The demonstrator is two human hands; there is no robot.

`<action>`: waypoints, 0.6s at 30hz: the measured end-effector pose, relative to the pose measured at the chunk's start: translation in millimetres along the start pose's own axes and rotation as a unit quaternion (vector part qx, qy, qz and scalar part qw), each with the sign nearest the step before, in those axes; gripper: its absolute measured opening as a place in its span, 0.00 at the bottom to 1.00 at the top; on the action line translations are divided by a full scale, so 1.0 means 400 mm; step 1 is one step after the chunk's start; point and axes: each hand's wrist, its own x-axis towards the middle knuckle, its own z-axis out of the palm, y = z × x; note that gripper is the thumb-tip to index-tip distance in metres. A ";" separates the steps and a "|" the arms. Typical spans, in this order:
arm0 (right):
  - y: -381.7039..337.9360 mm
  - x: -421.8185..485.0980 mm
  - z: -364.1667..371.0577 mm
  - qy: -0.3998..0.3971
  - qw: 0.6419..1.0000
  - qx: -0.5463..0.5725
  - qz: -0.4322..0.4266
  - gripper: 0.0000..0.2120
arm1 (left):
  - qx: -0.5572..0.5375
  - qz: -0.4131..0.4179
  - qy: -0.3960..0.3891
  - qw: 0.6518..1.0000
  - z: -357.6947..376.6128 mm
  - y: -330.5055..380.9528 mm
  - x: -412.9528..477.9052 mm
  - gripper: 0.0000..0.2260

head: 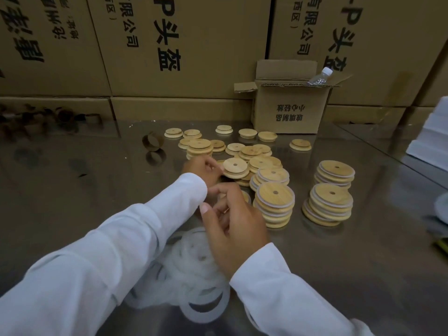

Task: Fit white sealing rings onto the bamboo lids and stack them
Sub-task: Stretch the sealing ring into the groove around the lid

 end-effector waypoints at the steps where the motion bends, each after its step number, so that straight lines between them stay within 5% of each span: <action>1: 0.002 0.001 -0.002 0.005 1.000 -0.001 0.001 0.09 | 0.012 -0.007 0.027 1.000 -0.002 -0.003 0.009 0.05; 3: 0.004 0.005 -0.006 0.013 1.000 0.005 0.007 0.09 | 0.047 -0.026 0.065 0.996 -0.010 -0.025 0.033 0.09; 9: 0.005 0.005 -0.002 0.026 1.000 0.005 -0.002 0.08 | 0.092 -0.053 -0.021 0.994 -0.011 -0.089 0.054 0.17; 14: 0.010 0.010 -0.002 0.052 0.998 0.000 0.023 0.07 | 0.080 0.004 -0.018 0.997 -0.063 -0.083 0.023 0.23; 18: 0.006 0.027 -0.004 0.081 0.981 0.097 0.144 0.05 | -0.014 0.103 0.037 0.994 -0.146 -0.046 -0.055 0.24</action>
